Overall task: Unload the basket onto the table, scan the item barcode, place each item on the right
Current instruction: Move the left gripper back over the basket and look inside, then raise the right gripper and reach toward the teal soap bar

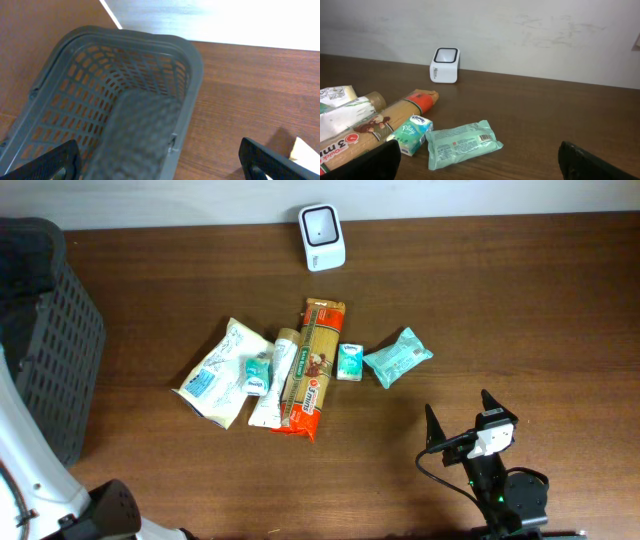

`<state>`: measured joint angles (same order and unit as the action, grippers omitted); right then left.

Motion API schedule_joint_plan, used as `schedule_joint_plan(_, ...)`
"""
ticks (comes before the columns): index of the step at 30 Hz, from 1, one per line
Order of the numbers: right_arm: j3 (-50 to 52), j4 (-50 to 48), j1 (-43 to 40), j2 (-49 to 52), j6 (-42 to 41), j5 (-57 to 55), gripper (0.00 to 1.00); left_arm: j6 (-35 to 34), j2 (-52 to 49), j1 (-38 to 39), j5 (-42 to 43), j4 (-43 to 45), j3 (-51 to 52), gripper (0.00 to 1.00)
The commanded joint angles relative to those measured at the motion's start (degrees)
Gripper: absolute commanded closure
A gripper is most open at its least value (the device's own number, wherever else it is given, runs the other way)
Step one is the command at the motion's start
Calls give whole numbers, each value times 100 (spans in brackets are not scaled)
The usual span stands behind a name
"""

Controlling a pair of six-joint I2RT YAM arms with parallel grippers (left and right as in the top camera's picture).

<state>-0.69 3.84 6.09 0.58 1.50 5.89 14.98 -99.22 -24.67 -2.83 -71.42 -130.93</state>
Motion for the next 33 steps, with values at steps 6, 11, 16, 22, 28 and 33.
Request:
schedule_joint_plan(6,37,9,-11,-37,-44,-28,1,-79,-17,-138,26,-186,-11,1)
schedule_joint_plan(11,37,9,-11,-37,-44,-28,1,-79,-17,-138,24,-201,-11,1)
schedule_joint_plan(16,37,11,-11,-37,-44,-28,1,-79,-17,-140,22,-201,-11,1)
schedule_joint_plan(22,37,-103,-11,-37,39,-249,1,-79,-17,-140,22,-201,-11,1)
schedule_joint_plan(28,37,-227,-11,-37,-50,417,1,-79,-17,-138,24,-201,-11,1)
schedule_joint_plan(33,-212,-310,-11,39,-833,1086,1,-79,-17,-140,24,-201,-11,1)
